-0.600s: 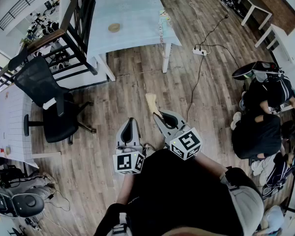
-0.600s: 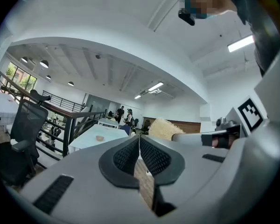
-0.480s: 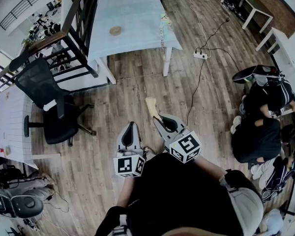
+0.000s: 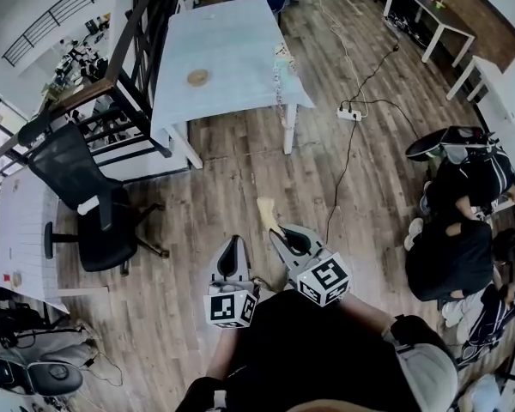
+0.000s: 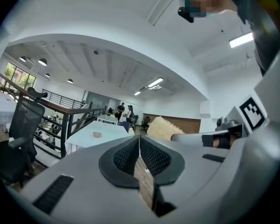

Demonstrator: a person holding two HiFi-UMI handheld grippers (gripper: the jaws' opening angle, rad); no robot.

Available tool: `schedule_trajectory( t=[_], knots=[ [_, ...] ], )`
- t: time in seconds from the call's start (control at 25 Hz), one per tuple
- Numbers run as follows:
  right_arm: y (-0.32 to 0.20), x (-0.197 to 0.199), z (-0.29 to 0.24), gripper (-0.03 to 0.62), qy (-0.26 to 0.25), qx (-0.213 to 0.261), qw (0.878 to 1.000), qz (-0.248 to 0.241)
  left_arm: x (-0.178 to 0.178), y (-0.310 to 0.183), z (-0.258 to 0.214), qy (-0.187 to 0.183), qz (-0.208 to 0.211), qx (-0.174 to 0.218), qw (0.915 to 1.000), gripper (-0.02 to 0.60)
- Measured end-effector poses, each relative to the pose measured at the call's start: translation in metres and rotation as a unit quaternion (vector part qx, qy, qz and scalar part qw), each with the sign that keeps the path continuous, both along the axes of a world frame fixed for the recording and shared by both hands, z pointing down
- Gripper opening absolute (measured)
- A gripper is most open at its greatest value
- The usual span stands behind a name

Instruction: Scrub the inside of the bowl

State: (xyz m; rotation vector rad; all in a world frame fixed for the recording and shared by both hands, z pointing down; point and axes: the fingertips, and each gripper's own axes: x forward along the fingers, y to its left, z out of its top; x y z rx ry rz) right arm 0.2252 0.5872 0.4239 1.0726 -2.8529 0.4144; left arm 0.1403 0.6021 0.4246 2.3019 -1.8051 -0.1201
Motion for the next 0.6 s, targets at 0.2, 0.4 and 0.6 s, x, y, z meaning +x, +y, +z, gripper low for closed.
schedule_trajectory(
  t=[0.2, 0.4, 0.6],
  knots=[
    [-0.015, 0.023, 0.000, 0.041, -0.002, 0.004, 1.000, 0.011, 0.023, -0.017, 0.001, -0.002, 0.010, 0.001, 0.9999, 0.018],
    [-0.025, 0.048, 0.005, 0.043, -0.002, 0.007, 1.000, 0.021, 0.044, -0.029, 0.006, -0.002, 0.018, 0.002, 0.9998, 0.018],
    [-0.037, 0.065, 0.017, 0.043, 0.003, -0.013, 1.000, 0.024, 0.059, -0.040, 0.010, 0.002, 0.019, -0.004, 0.9998, 0.018]
  ],
)
